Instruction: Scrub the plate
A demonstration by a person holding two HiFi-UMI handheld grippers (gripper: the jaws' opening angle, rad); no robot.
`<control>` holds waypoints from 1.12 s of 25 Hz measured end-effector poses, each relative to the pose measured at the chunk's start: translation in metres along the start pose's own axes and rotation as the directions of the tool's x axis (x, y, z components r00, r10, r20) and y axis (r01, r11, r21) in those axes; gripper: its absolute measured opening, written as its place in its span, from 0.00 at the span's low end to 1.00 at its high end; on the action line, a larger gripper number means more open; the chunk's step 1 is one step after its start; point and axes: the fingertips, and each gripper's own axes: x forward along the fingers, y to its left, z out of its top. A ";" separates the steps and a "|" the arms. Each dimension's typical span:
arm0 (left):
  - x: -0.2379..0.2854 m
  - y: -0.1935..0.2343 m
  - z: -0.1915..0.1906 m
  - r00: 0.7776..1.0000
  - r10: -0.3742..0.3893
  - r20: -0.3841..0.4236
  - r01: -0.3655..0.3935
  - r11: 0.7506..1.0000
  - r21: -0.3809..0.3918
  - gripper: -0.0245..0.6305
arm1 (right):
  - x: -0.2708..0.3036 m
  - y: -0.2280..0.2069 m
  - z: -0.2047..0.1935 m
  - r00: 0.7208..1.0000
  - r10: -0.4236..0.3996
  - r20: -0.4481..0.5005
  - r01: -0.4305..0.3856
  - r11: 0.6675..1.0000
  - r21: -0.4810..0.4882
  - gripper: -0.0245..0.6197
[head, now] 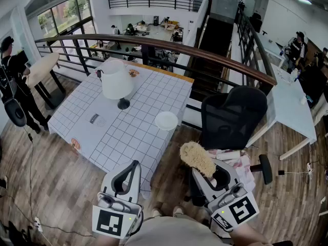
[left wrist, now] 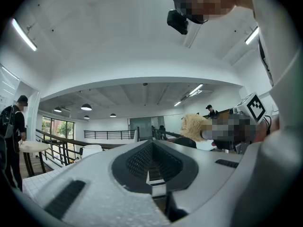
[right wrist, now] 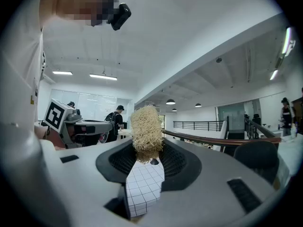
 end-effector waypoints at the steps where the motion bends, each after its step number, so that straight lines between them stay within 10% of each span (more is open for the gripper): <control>1: 0.001 0.001 -0.002 1.000 0.001 -0.006 -0.001 1.000 -0.003 0.06 | 0.001 -0.001 0.000 1.000 -0.003 0.001 0.003 1.000 0.002 0.25; 28: 0.040 -0.061 -0.032 0.989 -0.064 -0.137 0.058 0.997 -0.050 0.06 | -0.019 -0.049 -0.031 1.000 -0.002 -0.019 0.003 0.999 0.045 0.25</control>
